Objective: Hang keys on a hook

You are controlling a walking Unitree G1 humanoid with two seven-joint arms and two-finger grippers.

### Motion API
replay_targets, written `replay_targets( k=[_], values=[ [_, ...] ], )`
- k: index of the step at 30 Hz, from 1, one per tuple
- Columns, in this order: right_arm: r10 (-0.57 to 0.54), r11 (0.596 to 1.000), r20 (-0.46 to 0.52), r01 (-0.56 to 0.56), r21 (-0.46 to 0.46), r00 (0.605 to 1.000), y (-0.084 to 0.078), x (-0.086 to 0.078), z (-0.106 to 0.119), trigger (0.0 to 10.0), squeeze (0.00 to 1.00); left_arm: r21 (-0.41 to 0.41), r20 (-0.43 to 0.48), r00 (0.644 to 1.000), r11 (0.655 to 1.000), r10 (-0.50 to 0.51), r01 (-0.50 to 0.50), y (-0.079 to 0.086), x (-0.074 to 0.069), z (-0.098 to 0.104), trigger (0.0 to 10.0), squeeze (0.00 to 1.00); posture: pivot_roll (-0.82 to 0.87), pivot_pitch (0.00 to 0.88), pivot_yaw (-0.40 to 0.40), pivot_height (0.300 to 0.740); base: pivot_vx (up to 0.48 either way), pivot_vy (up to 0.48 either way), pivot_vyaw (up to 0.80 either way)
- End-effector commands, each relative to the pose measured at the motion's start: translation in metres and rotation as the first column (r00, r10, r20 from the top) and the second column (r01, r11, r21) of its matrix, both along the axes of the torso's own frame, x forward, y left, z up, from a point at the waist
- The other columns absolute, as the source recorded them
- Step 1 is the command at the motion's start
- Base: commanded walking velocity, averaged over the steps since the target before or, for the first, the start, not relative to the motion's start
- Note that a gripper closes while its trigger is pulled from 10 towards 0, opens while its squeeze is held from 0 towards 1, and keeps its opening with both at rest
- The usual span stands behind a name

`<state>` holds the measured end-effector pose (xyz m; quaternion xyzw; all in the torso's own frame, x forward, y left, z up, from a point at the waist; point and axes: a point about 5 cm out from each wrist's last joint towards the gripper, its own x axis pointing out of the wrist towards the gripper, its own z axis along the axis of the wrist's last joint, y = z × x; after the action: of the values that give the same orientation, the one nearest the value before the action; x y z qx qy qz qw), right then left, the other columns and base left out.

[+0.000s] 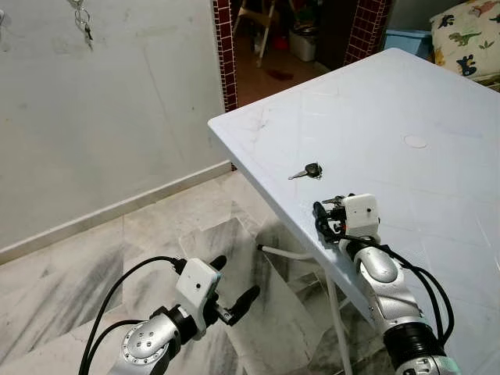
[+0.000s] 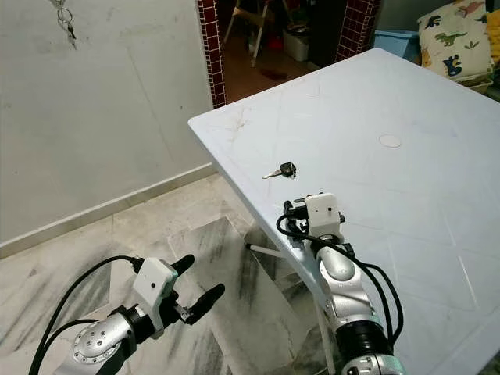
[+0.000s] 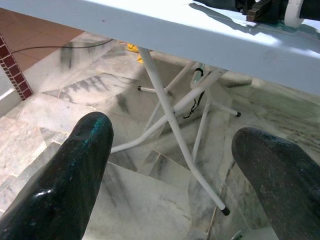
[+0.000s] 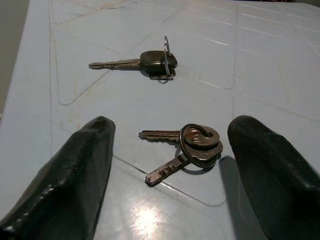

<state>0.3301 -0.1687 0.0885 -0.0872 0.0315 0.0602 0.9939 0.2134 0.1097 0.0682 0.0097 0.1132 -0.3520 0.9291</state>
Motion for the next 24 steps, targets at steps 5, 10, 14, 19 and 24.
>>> replay_targets(
  k=[5, 10, 14, 19, 24],
  values=[
    [-0.027, 1.0, -0.031, 0.027, 0.007, 0.999, -0.007, 0.003, -0.004, 10.0, 0.51, 0.021, -0.006, 1.0, 1.0, 0.001, -0.001, 0.002, 0.0, -0.002, 10.0, 0.0, 0.04, 0.08, 0.06, 0.74, 0.0, 0.0, 0.0],
    [-0.021, 1.0, -0.069, 0.023, 0.018, 0.997, -0.011, 0.003, -0.009, 10.0, 0.0, 0.023, -0.005, 1.0, 1.0, 0.002, -0.002, 0.002, 0.0, -0.002, 10.0, 0.0, 0.04, 0.079, 0.059, 0.74, 0.0, 0.0, 0.0],
    [-0.019, 0.997, -0.141, 0.03, 0.077, 0.99, -0.013, 0.001, -0.02, 0.0, 0.0, 0.025, -0.004, 1.0, 1.0, 0.003, -0.003, 0.002, 0.0, -0.002, 10.0, 0.0, 0.04, 0.079, 0.059, 0.74, 0.0, 0.0, 0.0],
    [-0.011, 0.991, -0.215, 0.039, 0.127, 0.976, -0.012, -0.001, -0.029, 0.0, 0.0, 0.027, -0.005, 1.0, 1.0, 0.002, -0.002, 0.002, -0.001, -0.003, 10.0, 0.0, 0.04, 0.078, 0.062, 0.74, 0.0, 0.0, 0.0],
    [0.011, 0.99, -0.257, 0.027, 0.142, 0.966, -0.01, -0.003, -0.034, 0.0, 0.0, 0.026, -0.006, 1.0, 1.0, 0.003, -0.003, 0.003, 0.0, -0.003, 10.0, 0.0, 0.04, 0.08, 0.06, 0.74, 0.0, 0.0, 0.0]
  ],
)
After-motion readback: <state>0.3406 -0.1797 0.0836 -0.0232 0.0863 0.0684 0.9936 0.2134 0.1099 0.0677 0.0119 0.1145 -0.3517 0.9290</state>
